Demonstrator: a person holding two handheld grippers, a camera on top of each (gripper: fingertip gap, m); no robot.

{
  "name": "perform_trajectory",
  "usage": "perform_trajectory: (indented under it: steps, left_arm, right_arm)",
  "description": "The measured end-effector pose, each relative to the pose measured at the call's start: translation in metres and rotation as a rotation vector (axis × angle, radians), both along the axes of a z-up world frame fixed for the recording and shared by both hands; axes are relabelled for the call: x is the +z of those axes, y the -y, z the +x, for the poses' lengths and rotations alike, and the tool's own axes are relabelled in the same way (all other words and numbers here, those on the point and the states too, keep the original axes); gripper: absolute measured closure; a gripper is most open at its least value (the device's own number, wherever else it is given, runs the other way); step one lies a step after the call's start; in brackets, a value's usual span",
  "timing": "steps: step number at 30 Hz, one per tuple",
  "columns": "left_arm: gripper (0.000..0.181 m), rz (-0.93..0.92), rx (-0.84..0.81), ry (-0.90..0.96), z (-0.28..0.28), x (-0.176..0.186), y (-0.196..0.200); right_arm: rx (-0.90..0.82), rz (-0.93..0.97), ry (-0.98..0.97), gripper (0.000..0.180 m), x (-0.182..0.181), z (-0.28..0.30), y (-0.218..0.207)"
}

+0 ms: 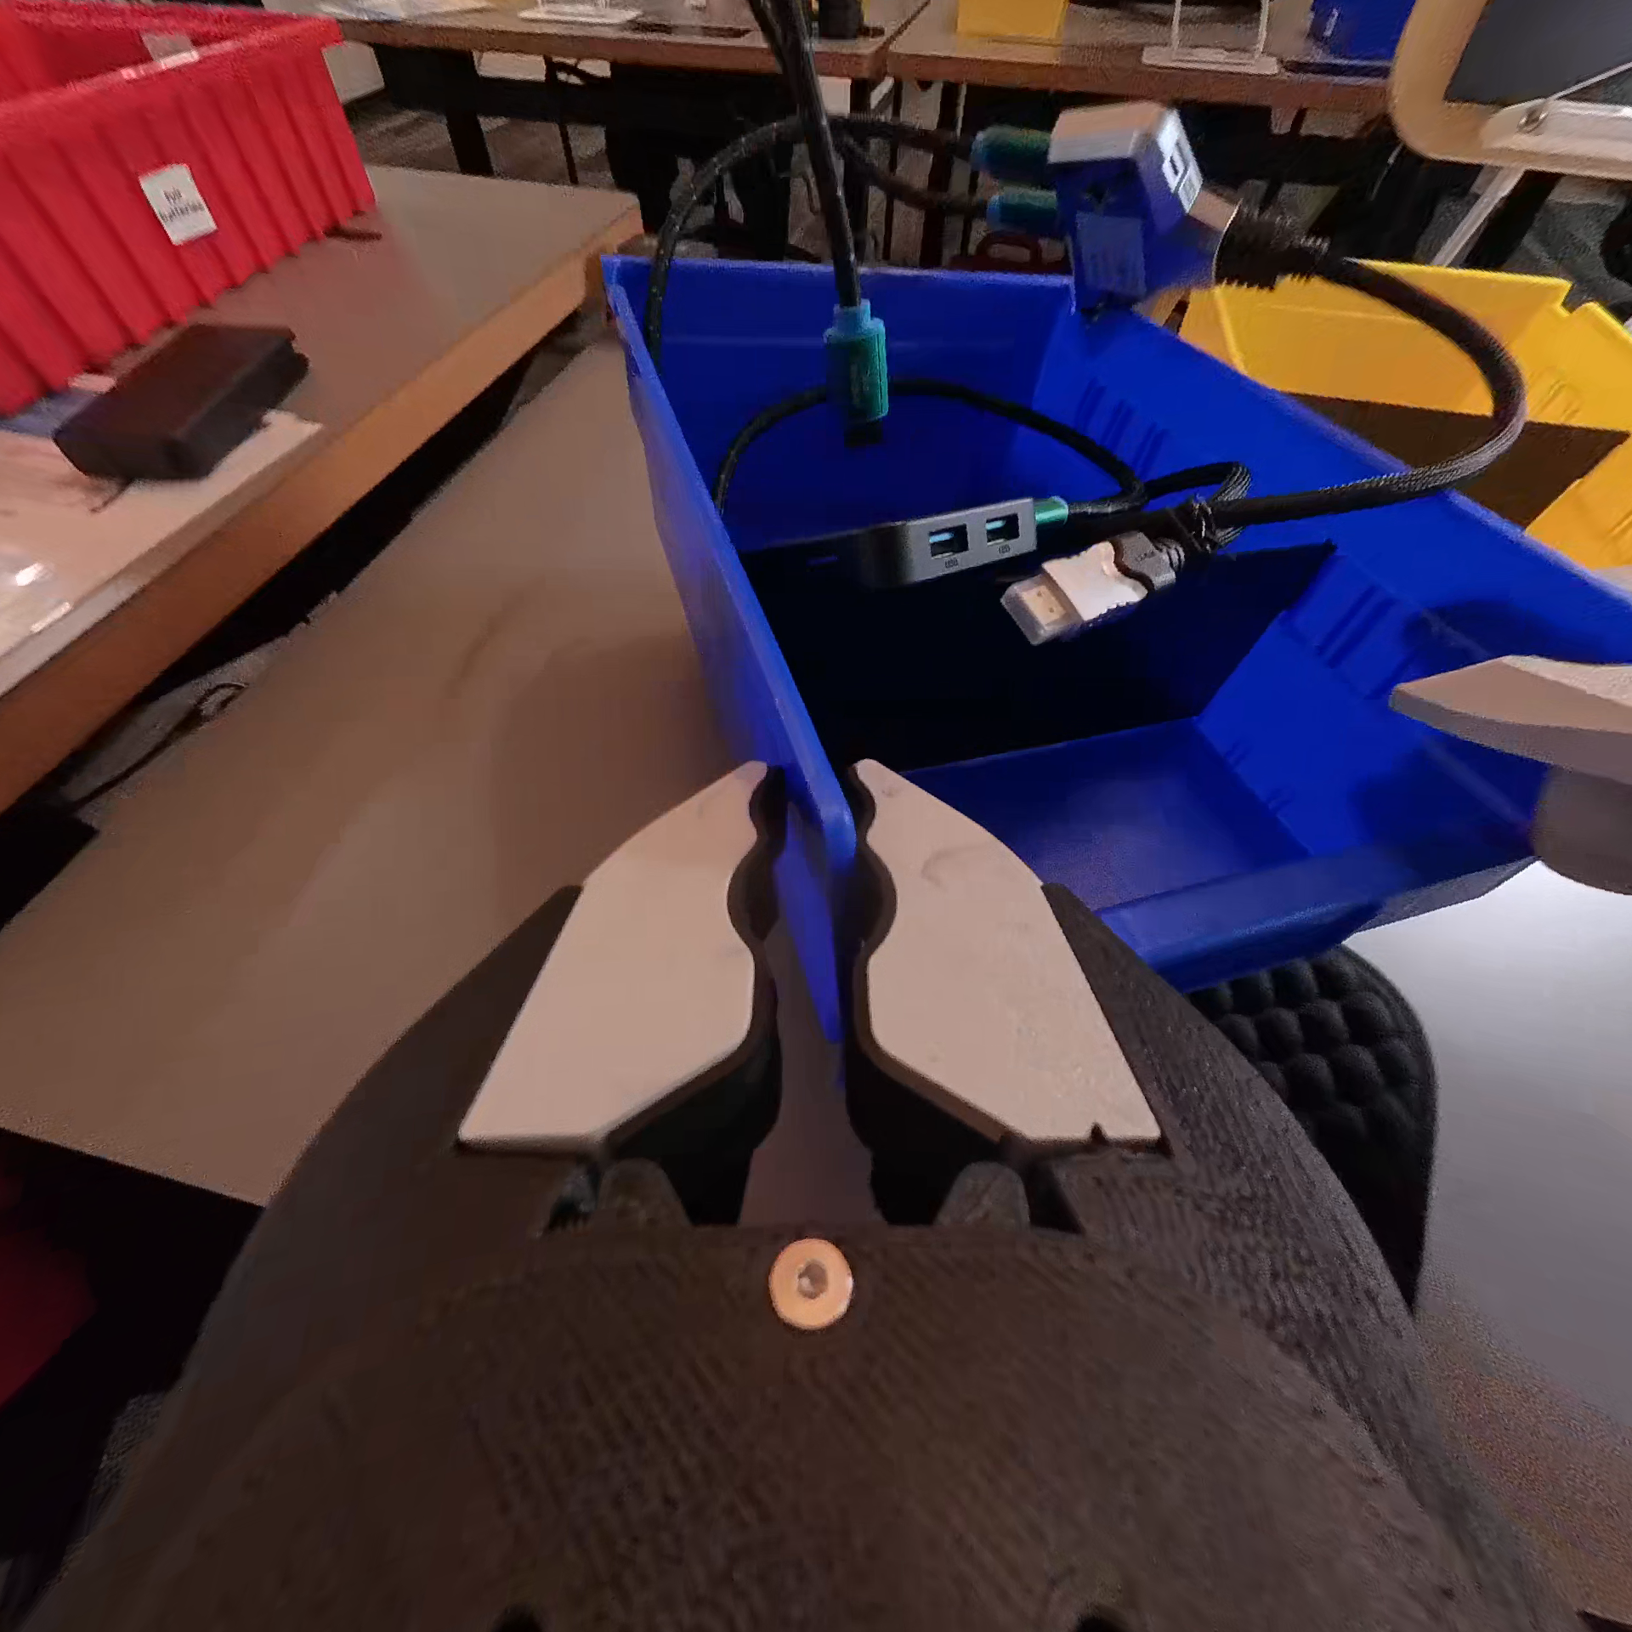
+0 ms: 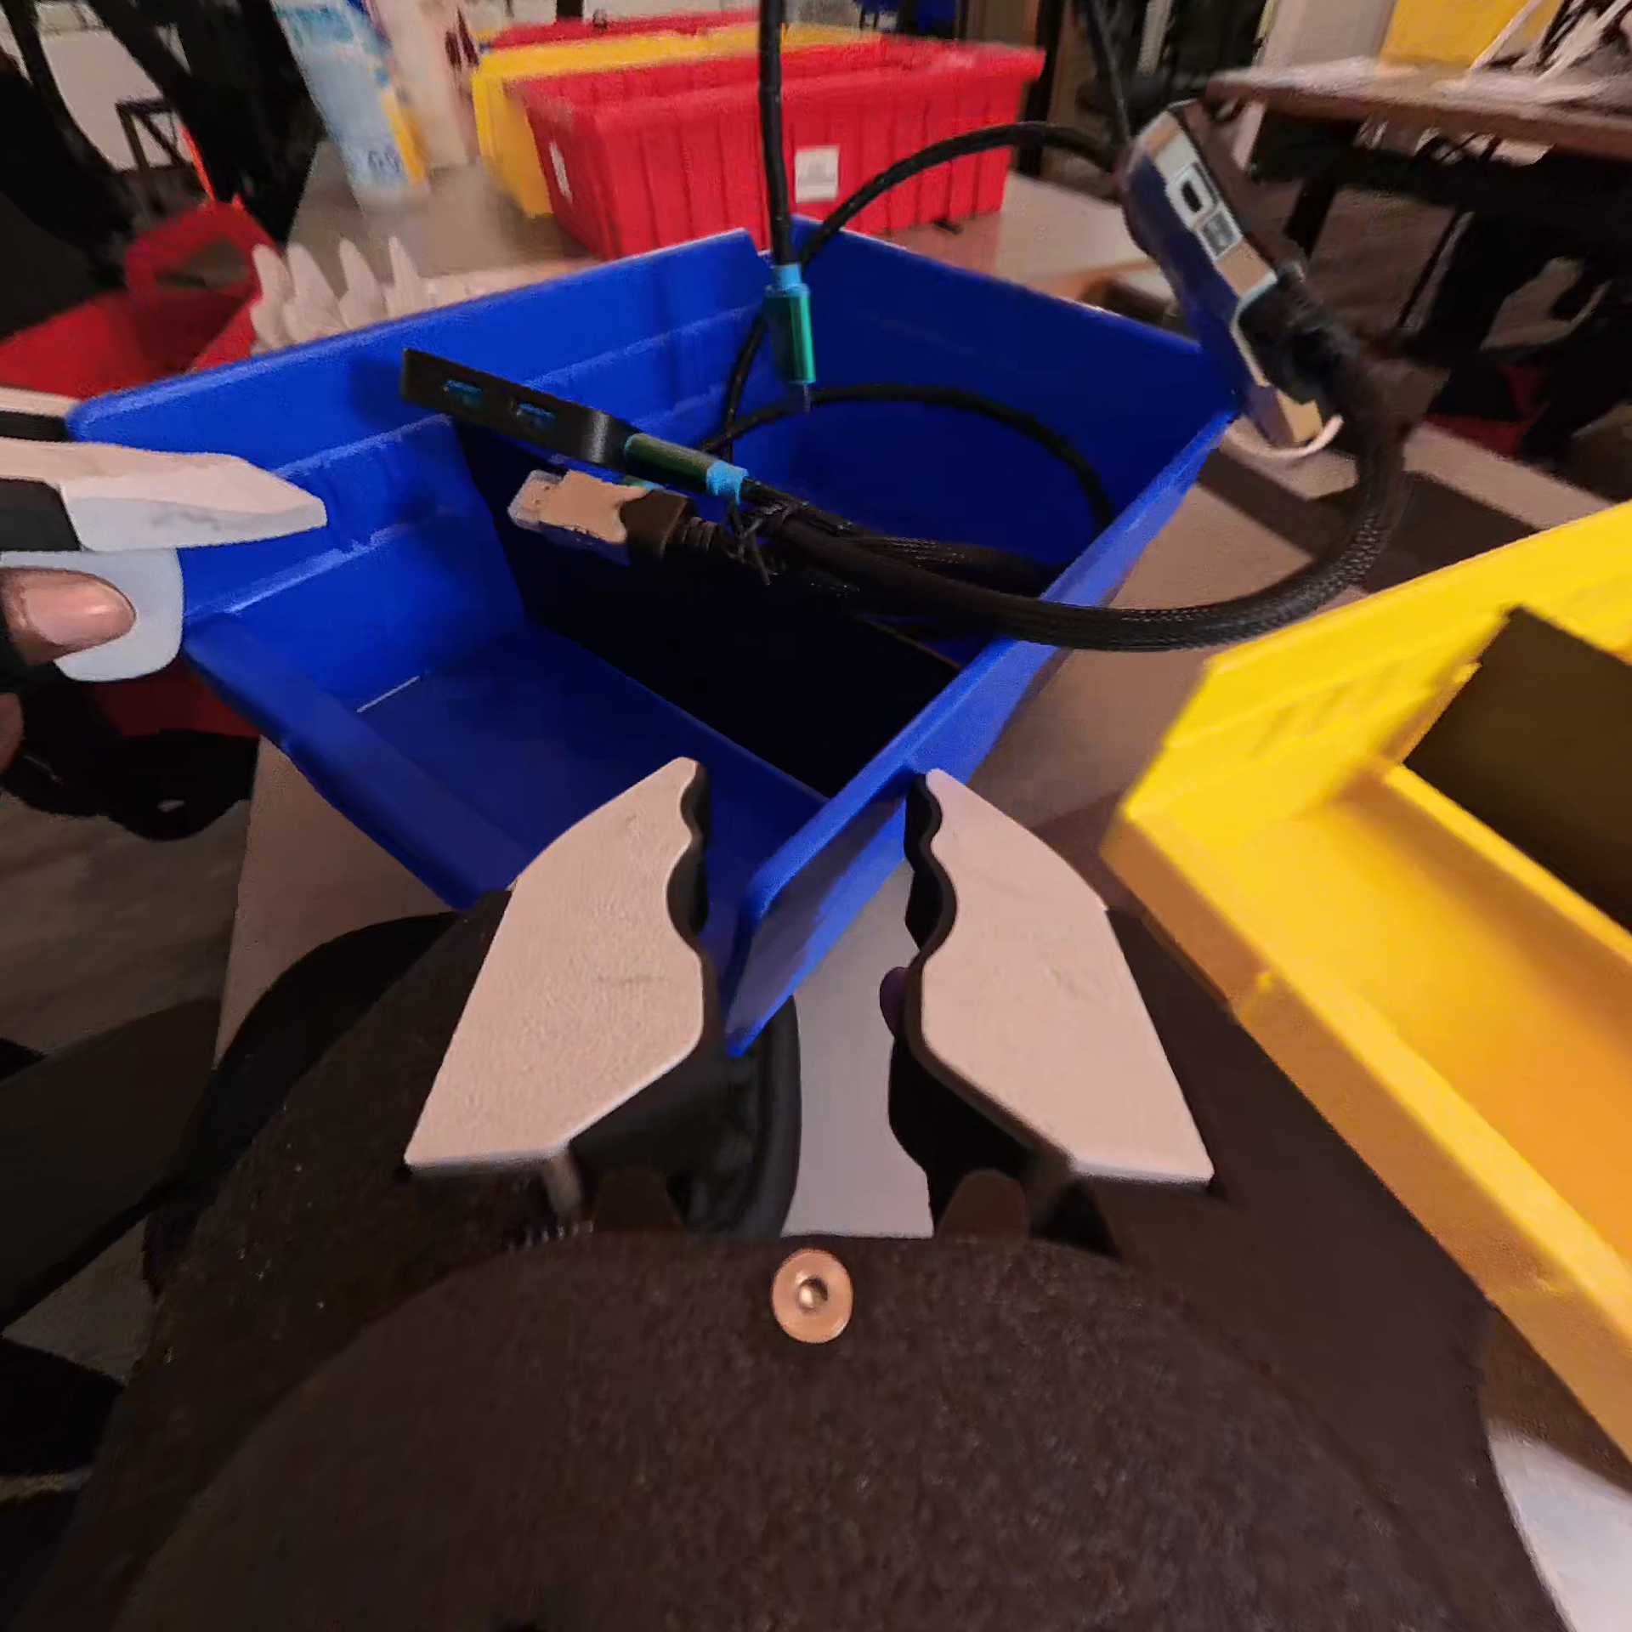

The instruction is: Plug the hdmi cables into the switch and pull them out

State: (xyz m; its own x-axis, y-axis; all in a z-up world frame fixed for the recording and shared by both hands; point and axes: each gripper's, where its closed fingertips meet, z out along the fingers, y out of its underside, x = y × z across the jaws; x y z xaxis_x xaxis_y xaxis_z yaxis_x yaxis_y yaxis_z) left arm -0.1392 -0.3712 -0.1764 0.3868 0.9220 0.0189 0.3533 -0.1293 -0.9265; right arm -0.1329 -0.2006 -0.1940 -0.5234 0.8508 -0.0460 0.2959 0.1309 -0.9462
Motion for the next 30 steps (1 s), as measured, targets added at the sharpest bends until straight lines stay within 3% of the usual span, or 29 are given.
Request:
perform_trajectory:
  steps: [6, 10, 12, 14, 16, 18, 22, 23, 24, 26, 30]
  left_arm:
    - [0.169, 0.063, -0.059, 0.024, -0.05, -0.042, -0.006]
    - [0.17, 0.086, -0.097, 0.05, -0.081, -0.061, -0.024]
    - [0.154, 0.117, -0.21, 0.084, -0.084, -0.065, -0.041]
    - [0.137, 0.13, -0.3, 0.101, -0.081, -0.055, -0.044]
    - [0.134, 0.0, -0.338, -0.018, -0.077, -0.031, -0.037]
    - [0.136, -0.173, -0.486, -0.096, -0.061, -0.017, -0.054]
    - [0.128, -0.429, -0.873, 0.069, -0.024, -0.055, -0.109]
    - [0.128, -0.518, -0.906, 0.102, -0.024, -0.071, -0.114]
    - [0.127, -0.624, -0.917, 0.116, -0.029, -0.086, -0.116]
    - [0.126, -0.781, -0.96, 0.139, -0.032, -0.111, -0.116]
    - [0.147, -0.88, -1.082, 0.164, -0.025, -0.13, -0.125]
  right_arm:
    - [-0.031, 0.007, -0.001, 0.136, -0.029, -0.03, -0.009]
    - [0.097, 0.097, 0.093, 0.141, -0.039, -0.02, -0.025]
    - [0.147, 0.122, 0.113, 0.141, -0.025, 0.0, -0.045]
    - [0.145, 0.304, 0.129, 0.138, -0.023, 0.01, -0.085]
    - [0.152, 0.534, 0.17, 0.135, -0.033, 0.007, -0.123]
    - [0.194, 0.707, 0.261, 0.127, -0.05, -0.002, -0.139]
    - [0.278, 0.951, 0.422, 0.121, -0.098, -0.027, -0.142]
    - [0.274, 0.98, 0.437, 0.127, -0.106, -0.033, -0.145]
    - [0.252, 0.971, 0.417, 0.144, -0.105, -0.038, -0.147]
    - [0.249, 0.903, 0.452, 0.148, -0.103, -0.03, -0.151]
    - [0.205, 0.903, 0.418, 0.15, -0.1, 0.014, -0.181]
